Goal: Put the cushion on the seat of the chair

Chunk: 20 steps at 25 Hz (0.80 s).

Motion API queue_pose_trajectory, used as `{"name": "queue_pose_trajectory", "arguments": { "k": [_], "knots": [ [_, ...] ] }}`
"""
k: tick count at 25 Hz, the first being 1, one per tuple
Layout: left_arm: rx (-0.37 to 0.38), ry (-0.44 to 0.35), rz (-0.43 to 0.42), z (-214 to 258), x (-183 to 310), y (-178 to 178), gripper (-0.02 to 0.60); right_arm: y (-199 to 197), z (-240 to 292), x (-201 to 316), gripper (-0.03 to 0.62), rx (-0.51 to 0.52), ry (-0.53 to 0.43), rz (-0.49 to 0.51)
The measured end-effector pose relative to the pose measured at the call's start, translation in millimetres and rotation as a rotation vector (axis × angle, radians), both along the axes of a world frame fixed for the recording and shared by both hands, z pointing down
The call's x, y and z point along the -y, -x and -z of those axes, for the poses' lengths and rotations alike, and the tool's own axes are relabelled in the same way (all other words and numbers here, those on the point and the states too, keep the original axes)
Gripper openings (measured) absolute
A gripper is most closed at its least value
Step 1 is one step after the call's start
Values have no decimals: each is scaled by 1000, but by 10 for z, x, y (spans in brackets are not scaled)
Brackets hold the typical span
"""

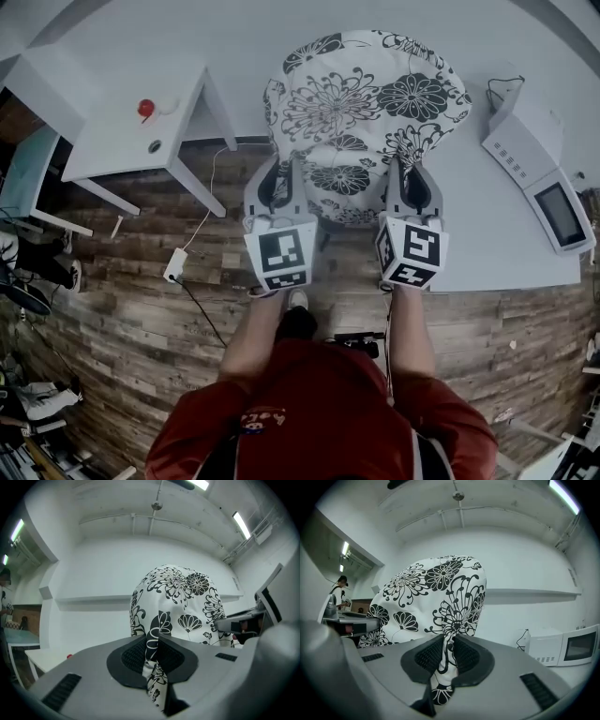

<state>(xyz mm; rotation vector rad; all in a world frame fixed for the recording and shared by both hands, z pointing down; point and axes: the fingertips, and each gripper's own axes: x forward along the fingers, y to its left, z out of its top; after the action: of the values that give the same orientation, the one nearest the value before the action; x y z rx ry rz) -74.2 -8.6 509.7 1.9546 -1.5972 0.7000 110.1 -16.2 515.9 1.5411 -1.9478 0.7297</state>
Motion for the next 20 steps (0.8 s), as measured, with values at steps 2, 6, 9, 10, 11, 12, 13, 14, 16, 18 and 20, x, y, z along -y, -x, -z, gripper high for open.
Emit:
{"name": "queue_pose_trajectory", "arguments": {
  "k": [2,6,9,10,11,12,13,14,16,18,20],
  "knots": [
    [-8,-4,-7,20,1,19,49,18,42,0,55,-9,-6,-5],
    [-16,-20,-7,-23,17,4,49,9,7,5,55,-23,-18,-5],
    [-19,-19,-12,-56,20,10,49,11,-14,1,55,-32,-15,-2],
    [-24,-11,-16,-72,23,14,49,14,-19,-3,55,-38,-9,-4],
    [-31,-4,-21,-85,26,10,49,11,-19,-10,55,-46,-2,-8],
    [-39,2,-27,-90,26,1,49,5,-11,-17,55,-54,2,-13],
    [-46,5,-33,-86,27,-6,49,0,5,-23,55,-61,4,-18],
    [-51,6,-38,-71,26,-7,49,0,26,-30,55,-67,6,-21],
    [-56,10,-44,-26,21,8,49,13,70,-44,55,-73,11,-25],
    [-56,23,-48,-4,6,17,49,18,99,-55,55,-75,22,-30],
    [-54,42,-47,-22,-6,1,49,5,88,-52,55,-76,35,-32]
  ]
}}
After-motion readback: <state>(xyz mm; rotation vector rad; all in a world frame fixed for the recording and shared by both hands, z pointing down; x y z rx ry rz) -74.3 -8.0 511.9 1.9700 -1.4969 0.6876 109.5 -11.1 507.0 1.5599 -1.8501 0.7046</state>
